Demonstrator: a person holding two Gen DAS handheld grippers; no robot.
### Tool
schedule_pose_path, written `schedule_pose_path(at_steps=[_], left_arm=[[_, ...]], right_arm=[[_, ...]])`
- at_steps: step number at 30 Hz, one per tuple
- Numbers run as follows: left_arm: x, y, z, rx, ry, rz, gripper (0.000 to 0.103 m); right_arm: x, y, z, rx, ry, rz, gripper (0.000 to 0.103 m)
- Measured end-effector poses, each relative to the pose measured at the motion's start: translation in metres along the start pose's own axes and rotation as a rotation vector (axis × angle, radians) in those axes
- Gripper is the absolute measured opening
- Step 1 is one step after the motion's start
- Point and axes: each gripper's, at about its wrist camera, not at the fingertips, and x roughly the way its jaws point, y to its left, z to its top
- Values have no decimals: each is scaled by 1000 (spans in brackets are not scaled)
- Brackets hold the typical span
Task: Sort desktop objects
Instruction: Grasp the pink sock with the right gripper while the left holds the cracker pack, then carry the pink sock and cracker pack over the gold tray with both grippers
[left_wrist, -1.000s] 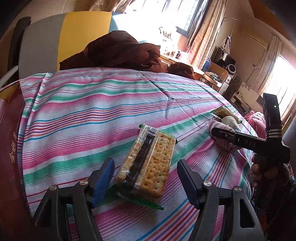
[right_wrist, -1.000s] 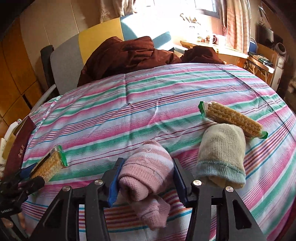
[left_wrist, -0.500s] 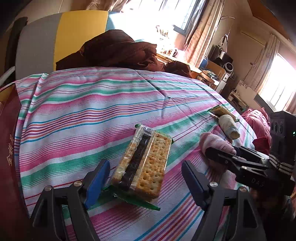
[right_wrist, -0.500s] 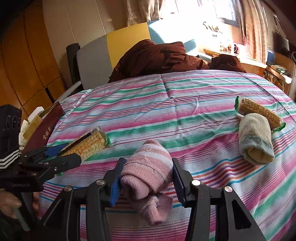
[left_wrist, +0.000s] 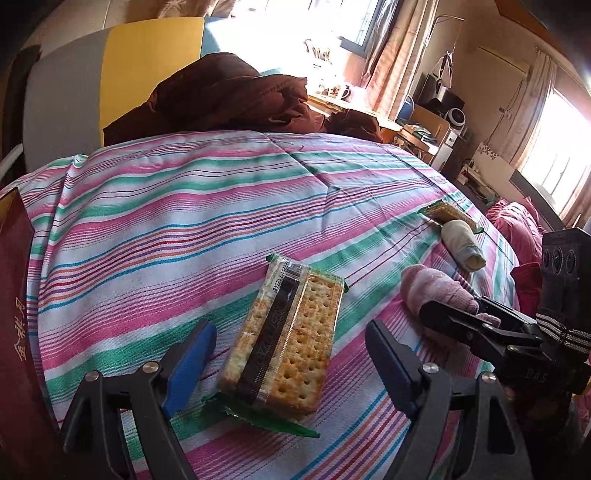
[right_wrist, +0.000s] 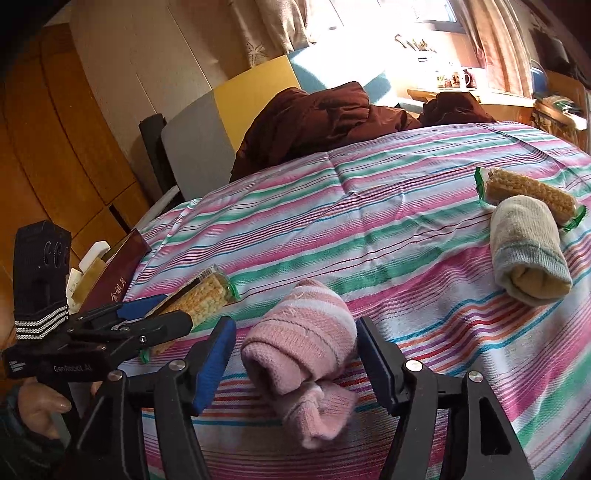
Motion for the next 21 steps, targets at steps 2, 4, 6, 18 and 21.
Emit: schedule_pose_path(at_steps=[2,4,6,18,21], left_arm=[[0,1,-1,0,-2,8,83],[0,2,-1,-1,-4,16,83],[0,2,-2,-1,-6,24,82],[-3,7,-4,-14,-26,87,60],[-6,8,-6,-23,-36,89,55]], right_arm=[[0,0,0,-3,-5,-2,68],[1,0,-1,-6,-9,-4,67],[1,0,-1,-9,-13,-5,67],[1,0,-3,-26,-16,-34,55],[1,5,-4,-55,-12,-53,51]])
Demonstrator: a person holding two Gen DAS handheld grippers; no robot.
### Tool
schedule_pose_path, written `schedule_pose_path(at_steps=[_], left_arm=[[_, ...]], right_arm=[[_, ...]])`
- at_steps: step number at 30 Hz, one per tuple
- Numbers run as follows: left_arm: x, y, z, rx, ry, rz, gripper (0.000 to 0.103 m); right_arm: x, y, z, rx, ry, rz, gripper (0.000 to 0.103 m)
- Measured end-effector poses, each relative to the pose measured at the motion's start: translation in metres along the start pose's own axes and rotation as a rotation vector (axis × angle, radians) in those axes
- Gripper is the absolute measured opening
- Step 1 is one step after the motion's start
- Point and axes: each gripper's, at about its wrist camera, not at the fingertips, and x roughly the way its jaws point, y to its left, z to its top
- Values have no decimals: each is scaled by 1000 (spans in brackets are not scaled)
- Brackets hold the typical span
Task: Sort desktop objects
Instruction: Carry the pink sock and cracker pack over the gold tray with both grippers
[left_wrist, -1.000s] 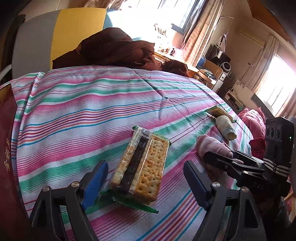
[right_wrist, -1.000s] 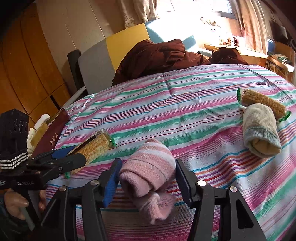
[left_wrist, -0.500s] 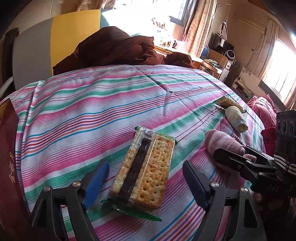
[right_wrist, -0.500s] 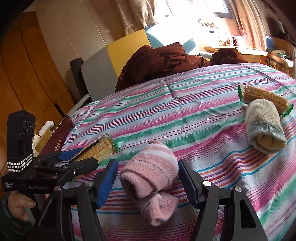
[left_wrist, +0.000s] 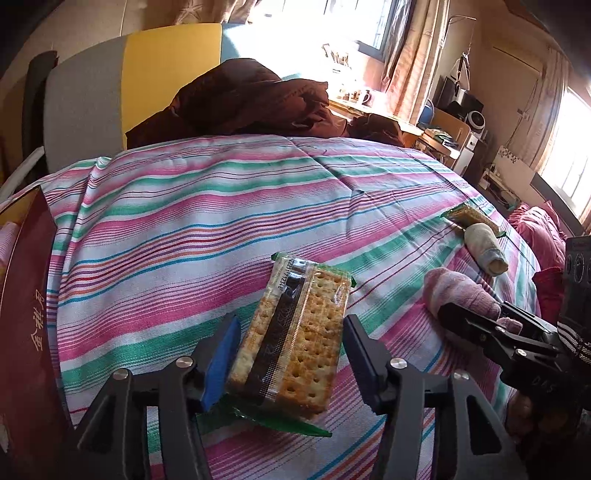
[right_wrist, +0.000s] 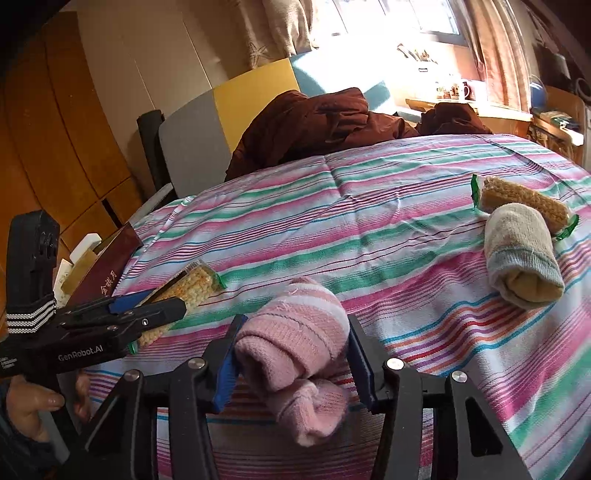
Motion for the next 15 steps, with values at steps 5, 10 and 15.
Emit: schedule_pose_path(at_steps=[5,10,15], left_arm=[[-7,-1,-6,-3,-15,-8,54],[-20,-3,-19,-14,-39,-25,53],[-38,-5,-27,-21,-54,-42,51]], right_arm=[[-3,7,-4,-30,5,-12,51],[-7,17,-10,-46,10,-2,51],[-9,29,-14,-64,20,21,50]])
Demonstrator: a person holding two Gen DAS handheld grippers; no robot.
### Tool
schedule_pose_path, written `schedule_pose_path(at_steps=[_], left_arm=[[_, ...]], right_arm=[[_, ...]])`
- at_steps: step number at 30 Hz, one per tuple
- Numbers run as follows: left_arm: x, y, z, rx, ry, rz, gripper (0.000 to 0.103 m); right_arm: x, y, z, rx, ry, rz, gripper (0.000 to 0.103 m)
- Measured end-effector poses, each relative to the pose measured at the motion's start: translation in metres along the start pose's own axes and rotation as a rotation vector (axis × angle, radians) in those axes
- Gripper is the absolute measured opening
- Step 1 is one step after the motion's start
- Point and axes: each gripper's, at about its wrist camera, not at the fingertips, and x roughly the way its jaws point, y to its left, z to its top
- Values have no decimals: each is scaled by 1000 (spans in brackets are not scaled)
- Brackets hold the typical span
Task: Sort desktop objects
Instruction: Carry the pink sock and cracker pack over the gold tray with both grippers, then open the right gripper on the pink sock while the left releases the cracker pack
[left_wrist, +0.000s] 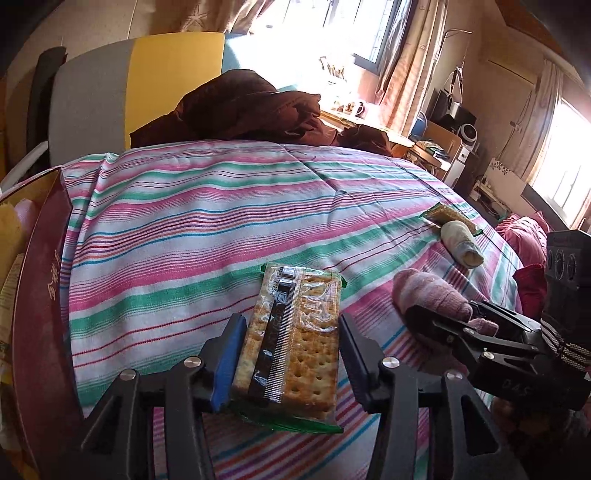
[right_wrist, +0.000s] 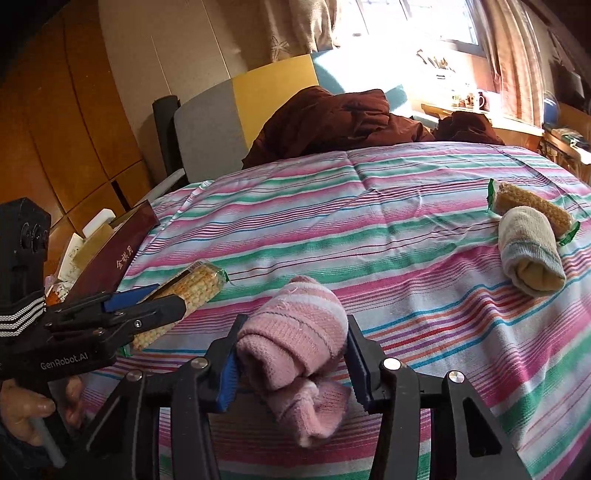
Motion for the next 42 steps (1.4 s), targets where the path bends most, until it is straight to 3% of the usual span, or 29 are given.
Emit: schedule_pose_path(at_steps=[8,16,24,34,42], left_arm=[[-44,4,-1,-12,-84,-1,50],[-101,36,0,-89,-188,35,49],[-160,109,-2,-222,-296,190,49],[-157,178,-7,-303,-245,316,49],[-141,206,-8,-353,-187,316,49]], right_arm=[[3,30,-2,-56,17,44,49],[10,77,2,-142,32,129,49],[6,142,28,-272,-15,251,49],[17,235,43,-449,-28,387,49],[43,249,28,-473,57,393,52]])
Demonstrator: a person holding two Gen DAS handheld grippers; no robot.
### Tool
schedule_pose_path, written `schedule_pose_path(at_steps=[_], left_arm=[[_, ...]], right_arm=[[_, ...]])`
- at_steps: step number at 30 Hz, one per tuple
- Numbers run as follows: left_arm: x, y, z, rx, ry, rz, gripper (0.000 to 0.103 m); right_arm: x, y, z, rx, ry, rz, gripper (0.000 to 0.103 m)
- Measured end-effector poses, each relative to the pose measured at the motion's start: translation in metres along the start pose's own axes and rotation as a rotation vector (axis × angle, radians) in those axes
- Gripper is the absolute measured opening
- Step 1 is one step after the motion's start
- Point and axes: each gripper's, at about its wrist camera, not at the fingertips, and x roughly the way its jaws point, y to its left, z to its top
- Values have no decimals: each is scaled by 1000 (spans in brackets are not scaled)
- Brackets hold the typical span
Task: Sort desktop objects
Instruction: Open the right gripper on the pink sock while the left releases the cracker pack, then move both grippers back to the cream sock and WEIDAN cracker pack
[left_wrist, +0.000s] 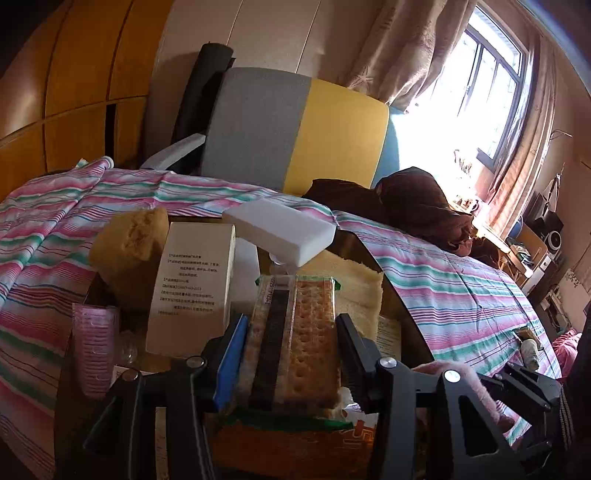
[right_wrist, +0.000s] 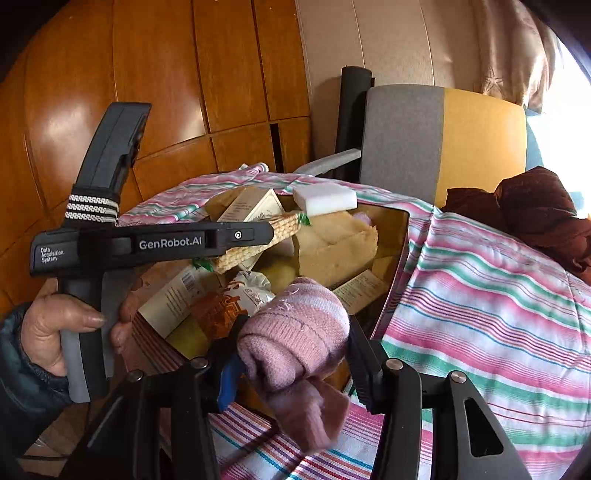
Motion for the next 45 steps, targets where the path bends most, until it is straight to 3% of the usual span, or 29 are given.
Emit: schedule_pose_path(at_steps=[6,10,17,28,37,45], left_arm=[[-1,13,-6,-65,-1,-9,50],[-13,19,-10,-88,-32,-13,50],[-34,20,-20,-90,-84,-12,50],[-41,-2,-31,-56,-64,-38,50],[-37,-83,-29,100,-27,-202,54],[-1,-192,-49,275,119,-379,55]], right_arm=[[0,-6,-7,40,5,35,61],[-8,-7,-11,58,-16,34,61],[-20,-9,-20,63,-40,-12,60],[-48,-45,-39,167,-80,-75,60],[-104,-138,-93,442,-90,-323,61],[-176,-212,-148,701,-183,-603,66]])
